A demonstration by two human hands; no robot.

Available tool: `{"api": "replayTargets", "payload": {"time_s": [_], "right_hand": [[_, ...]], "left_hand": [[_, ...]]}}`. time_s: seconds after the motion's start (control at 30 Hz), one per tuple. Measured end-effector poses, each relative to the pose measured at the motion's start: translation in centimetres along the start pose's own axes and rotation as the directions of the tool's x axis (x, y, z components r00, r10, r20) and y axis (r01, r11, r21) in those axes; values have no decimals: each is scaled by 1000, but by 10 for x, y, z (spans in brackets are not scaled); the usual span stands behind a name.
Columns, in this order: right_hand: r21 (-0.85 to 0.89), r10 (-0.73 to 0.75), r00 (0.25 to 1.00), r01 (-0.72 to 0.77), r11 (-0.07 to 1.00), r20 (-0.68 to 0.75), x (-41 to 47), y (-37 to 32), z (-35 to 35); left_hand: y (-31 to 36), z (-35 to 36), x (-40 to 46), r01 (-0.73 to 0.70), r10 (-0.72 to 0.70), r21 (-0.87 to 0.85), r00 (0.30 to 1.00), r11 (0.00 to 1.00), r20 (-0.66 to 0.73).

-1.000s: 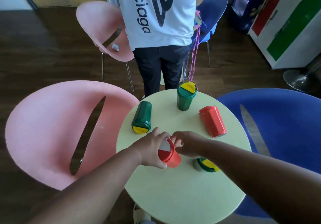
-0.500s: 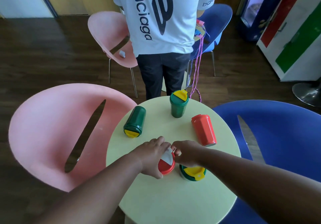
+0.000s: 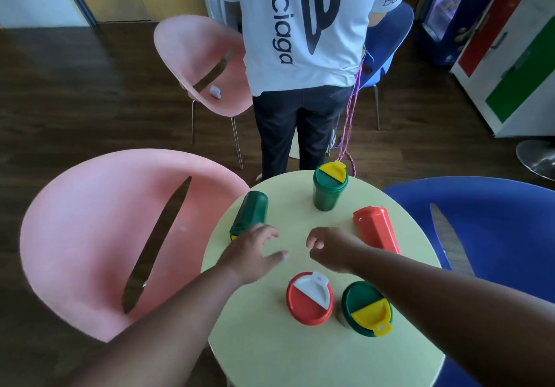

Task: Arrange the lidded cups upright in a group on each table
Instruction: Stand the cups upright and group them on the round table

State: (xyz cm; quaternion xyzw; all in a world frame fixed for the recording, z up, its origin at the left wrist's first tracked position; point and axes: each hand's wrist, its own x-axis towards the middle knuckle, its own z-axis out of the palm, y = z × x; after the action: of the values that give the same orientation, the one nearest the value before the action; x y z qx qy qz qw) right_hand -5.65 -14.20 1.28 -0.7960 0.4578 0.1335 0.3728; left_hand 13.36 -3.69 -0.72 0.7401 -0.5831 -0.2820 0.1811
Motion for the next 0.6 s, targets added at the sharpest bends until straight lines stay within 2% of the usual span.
{"api": "replayTargets", "payload": {"time_s": [0.07,0.1,0.2,0.33,0.43,0.6], "right_hand": [[15,17,1000,-16,1000,-21,15,-17,3],[21,23,999,-23,1000,-27,24,-25,6],[48,47,999,-46,998,-21,52,-48,16],[75,95,995,-97,992,22,86,-74,31],[167,104,993,-113,979,60,99,-89,39],[287,116,992,-124,950,46,106,-97,52]], "left_hand": [[-29,-9,12,132,-149,-115,976,985,-156],[-43,-13,18,196,-227,-172,956,965,-185],[-81,-20,35,300,-332,-191,928,935,-170],[-115,-16,56,352,-351,-257,935,900,51],[-127,-8,65,350,-299,-357,935,866,191],[-132,1,66,258,-213,-418,965,871,153]]}}
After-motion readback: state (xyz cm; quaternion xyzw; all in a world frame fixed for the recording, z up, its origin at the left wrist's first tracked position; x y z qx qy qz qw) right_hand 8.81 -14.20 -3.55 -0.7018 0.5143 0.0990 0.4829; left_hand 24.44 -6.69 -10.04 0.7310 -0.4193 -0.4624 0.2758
